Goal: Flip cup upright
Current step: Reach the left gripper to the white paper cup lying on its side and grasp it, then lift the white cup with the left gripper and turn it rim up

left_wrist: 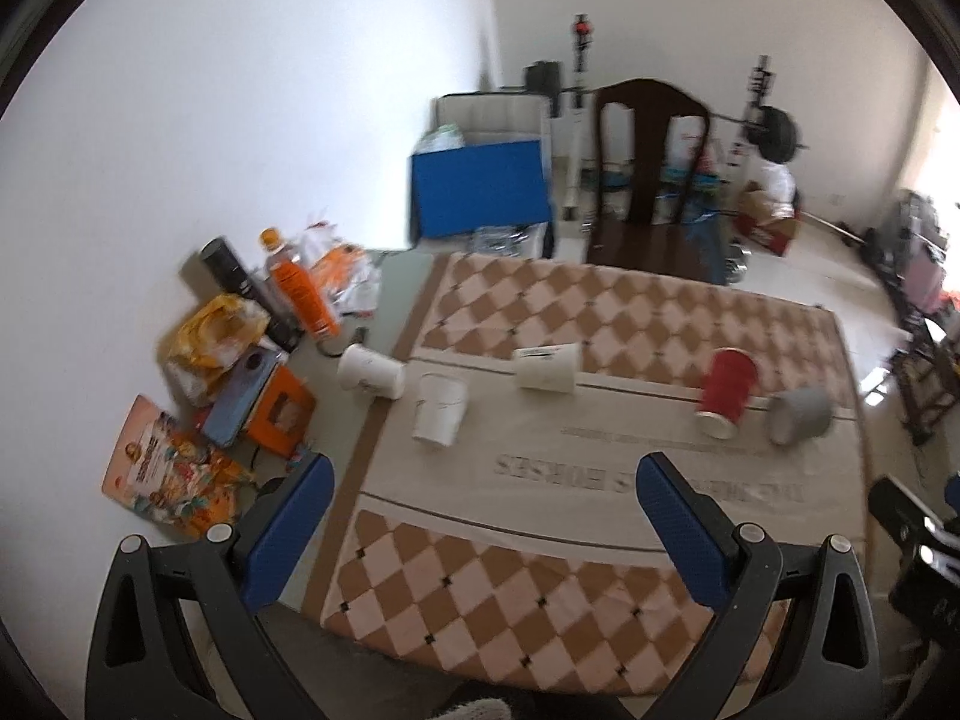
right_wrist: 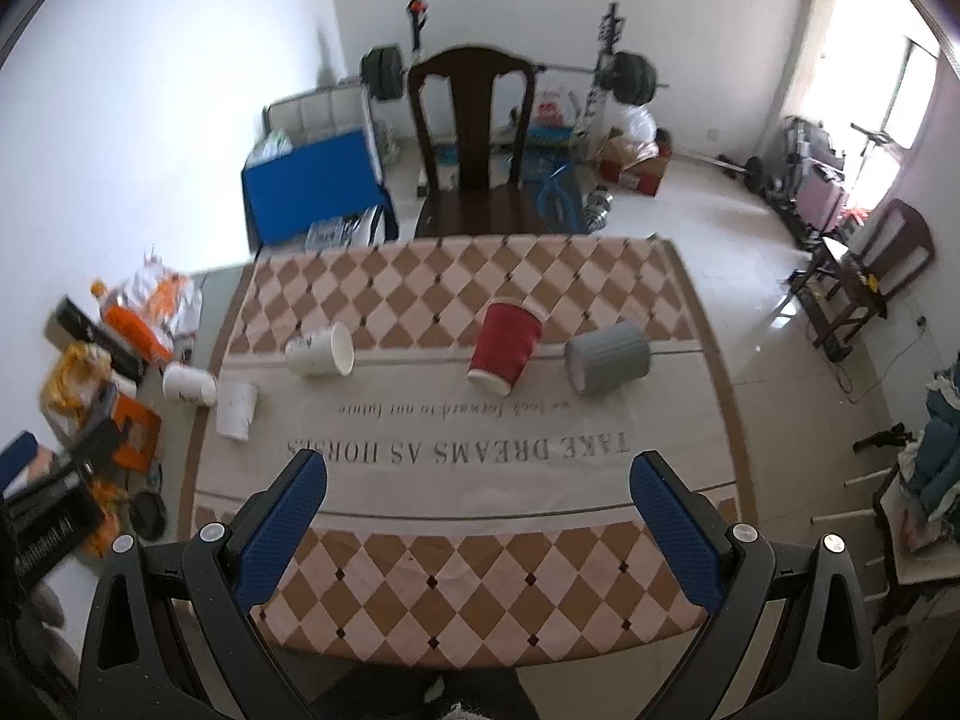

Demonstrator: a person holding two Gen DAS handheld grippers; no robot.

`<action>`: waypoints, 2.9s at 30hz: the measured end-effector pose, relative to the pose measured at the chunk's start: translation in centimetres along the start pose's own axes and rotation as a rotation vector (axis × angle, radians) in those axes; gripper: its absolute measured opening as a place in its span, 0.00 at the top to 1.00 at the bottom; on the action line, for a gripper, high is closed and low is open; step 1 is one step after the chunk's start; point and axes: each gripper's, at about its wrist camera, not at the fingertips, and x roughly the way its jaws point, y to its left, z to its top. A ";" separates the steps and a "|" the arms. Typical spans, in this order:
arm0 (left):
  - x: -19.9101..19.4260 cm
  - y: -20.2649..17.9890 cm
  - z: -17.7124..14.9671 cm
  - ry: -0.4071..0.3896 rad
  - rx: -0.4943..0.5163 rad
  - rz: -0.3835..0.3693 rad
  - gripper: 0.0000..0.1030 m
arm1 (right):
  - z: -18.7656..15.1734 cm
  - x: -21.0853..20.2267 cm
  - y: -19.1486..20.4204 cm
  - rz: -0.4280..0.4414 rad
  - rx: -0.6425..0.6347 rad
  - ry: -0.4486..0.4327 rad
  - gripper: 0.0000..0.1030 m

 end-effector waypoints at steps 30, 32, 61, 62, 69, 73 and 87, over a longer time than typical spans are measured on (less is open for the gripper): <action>37.3 22.3 0.0 0.470 -0.763 -0.135 0.23 | 1.8 37.3 26.6 -0.081 -0.251 0.421 0.10; 38.8 22.4 0.3 0.475 -0.807 -0.162 0.29 | 2.1 38.1 26.8 -0.096 -0.231 0.427 0.10; 41.7 20.3 4.7 0.345 -0.345 0.098 0.42 | 2.6 38.1 25.7 -0.146 -0.198 0.424 0.10; 41.2 19.9 4.8 0.334 -0.309 0.108 0.42 | 2.6 37.9 25.5 -0.145 -0.197 0.420 0.10; 36.9 16.6 4.8 0.281 -0.156 0.109 0.42 | 2.1 35.7 23.3 -0.142 -0.177 0.407 0.10; 33.5 13.8 4.5 0.257 -0.082 0.082 0.42 | 1.5 34.2 20.5 -0.140 -0.153 0.405 0.10; 25.7 -2.6 -2.8 0.318 0.189 -0.118 0.42 | -2.4 31.2 5.0 -0.188 -0.015 0.435 0.10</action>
